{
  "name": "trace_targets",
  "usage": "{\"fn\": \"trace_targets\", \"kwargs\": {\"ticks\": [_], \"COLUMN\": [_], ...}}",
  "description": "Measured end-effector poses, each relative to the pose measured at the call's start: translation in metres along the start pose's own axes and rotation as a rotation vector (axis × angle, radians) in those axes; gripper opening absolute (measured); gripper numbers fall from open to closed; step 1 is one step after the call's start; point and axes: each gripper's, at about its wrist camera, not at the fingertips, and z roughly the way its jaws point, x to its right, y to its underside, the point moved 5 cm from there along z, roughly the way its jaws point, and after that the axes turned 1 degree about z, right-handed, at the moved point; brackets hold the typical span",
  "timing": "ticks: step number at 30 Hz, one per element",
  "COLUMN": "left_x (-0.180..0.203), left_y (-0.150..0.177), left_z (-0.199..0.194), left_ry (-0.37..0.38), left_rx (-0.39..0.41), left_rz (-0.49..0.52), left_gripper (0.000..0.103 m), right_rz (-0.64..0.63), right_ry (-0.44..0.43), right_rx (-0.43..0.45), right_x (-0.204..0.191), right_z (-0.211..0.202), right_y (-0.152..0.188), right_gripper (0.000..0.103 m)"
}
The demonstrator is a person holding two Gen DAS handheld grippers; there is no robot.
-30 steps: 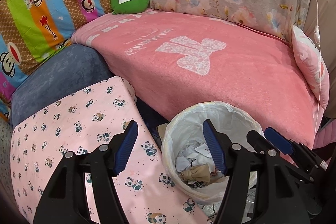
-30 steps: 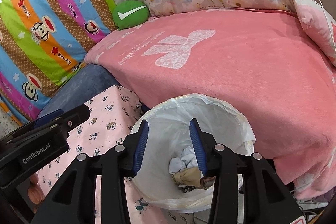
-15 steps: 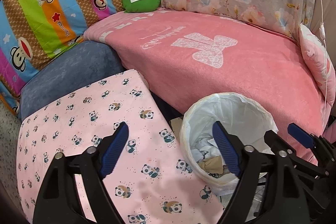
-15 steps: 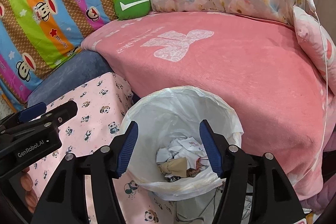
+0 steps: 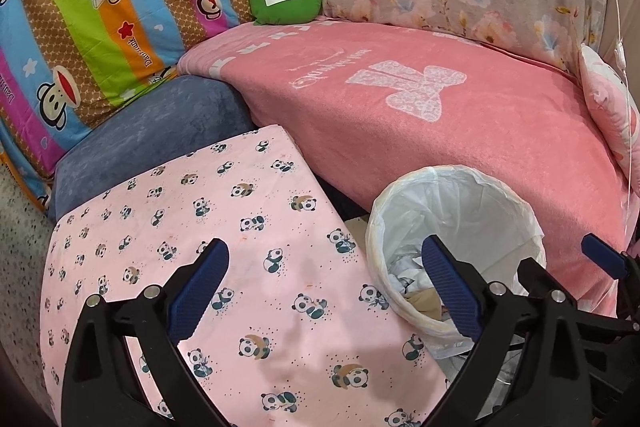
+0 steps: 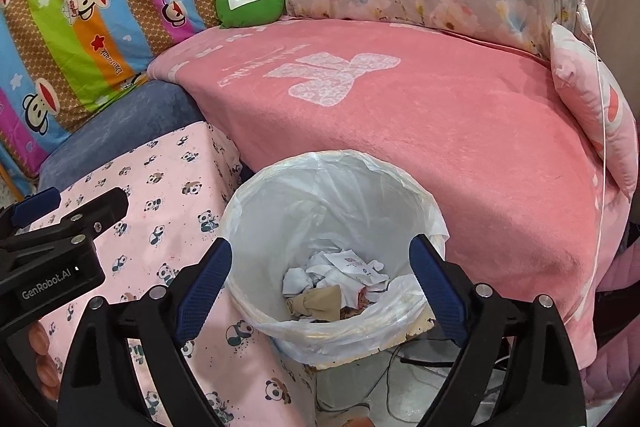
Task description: Collect trash
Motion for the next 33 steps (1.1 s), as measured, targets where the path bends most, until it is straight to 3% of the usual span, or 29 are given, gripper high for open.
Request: {"fn": "trace_targets", "kwargs": {"ticks": [33], "left_x": [-0.003], "left_y": [0.019], "left_z": [0.0], "left_ry": [-0.039], "left_rx": [-0.014], "left_rz": [-0.022], "left_gripper": [0.095], "right_rz": [-0.021], "right_ry": [0.037], "right_rx": [-0.012], "right_x": [0.002], "right_z": [-0.005], "right_y": [0.014], "right_gripper": [0.099]}}
